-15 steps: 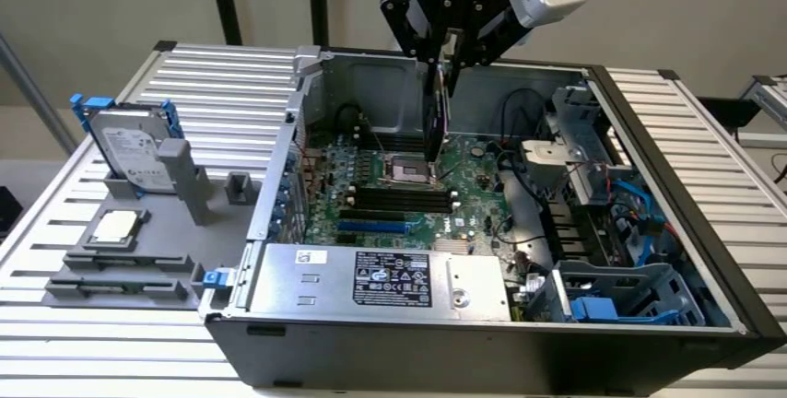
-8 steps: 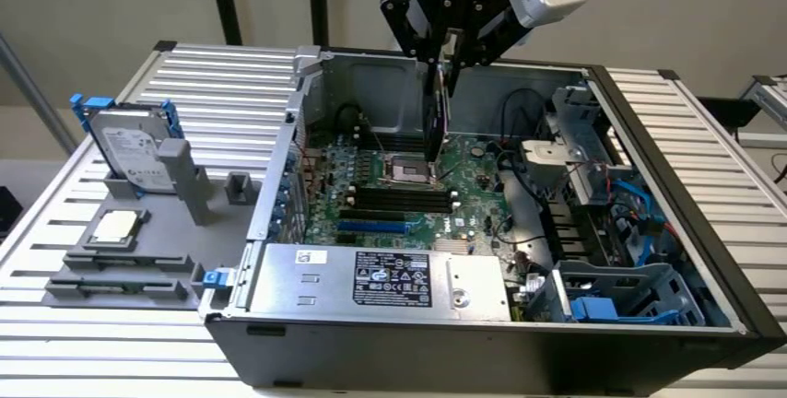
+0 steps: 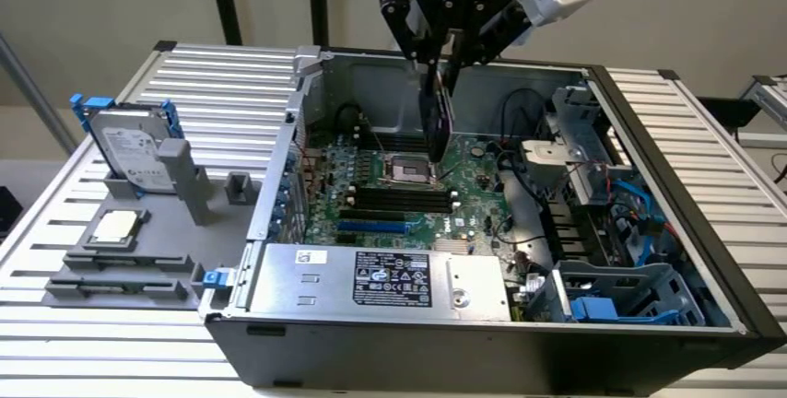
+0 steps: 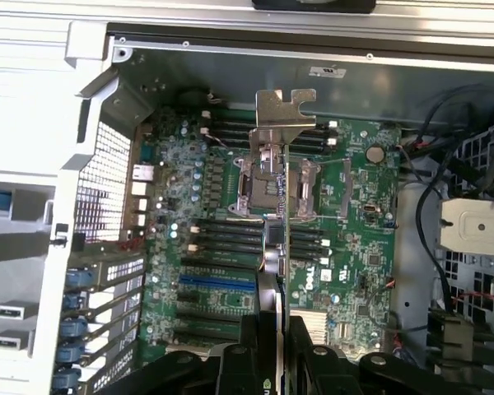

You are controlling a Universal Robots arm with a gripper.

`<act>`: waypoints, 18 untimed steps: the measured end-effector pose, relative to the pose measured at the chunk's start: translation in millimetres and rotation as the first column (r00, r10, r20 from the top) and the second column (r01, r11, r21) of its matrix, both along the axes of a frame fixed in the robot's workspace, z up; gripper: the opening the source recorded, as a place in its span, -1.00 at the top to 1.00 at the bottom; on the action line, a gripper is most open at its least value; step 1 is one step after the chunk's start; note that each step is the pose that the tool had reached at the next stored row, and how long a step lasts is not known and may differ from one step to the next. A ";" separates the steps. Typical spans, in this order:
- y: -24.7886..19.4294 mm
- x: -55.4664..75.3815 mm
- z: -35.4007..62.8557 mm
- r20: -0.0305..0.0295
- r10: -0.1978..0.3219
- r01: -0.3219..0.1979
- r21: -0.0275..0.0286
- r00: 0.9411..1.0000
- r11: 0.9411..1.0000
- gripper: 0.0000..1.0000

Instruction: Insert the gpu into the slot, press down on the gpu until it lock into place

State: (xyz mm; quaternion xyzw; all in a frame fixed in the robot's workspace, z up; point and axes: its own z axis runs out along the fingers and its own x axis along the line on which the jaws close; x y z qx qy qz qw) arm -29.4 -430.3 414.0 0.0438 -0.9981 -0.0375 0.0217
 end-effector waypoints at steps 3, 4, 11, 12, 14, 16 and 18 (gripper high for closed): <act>0.0 0.0 -0.1 0.000 0.055 -0.055 0.000 0.998 0.998 0.48; 0.0 0.0 -0.1 0.000 0.072 -0.072 0.000 0.997 0.997 0.48; 0.0 0.0 -0.4 0.000 0.199 -0.199 0.000 0.980 0.980 0.48; 0.0 0.0 -0.5 0.000 0.217 -0.217 0.000 0.976 0.976 0.48; 0.0 0.0 -0.6 0.000 0.252 -0.252 0.000 0.968 0.968 0.48; 0.0 0.0 -0.8 0.000 0.287 -0.287 0.000 0.958 0.958 0.48; 0.0 0.0 -1.1 0.000 0.321 -0.321 0.000 0.947 0.947 0.48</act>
